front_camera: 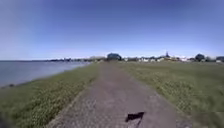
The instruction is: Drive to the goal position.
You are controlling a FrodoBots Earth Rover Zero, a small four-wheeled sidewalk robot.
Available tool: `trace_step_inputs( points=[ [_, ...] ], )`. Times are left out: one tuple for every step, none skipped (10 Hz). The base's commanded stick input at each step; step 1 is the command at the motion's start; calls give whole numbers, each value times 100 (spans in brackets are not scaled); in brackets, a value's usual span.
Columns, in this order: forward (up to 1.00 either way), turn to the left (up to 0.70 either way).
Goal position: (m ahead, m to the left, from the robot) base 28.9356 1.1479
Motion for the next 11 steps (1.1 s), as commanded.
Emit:
trace_step_inputs(
  points=[
    [70,0],
    [70,0],
    [70,0],
    [70,0],
    [70,0],
    [70,0],
    [70,0],
    [70,0],
    [70,0],
    [70,0],
    [70,0]
  ],
)
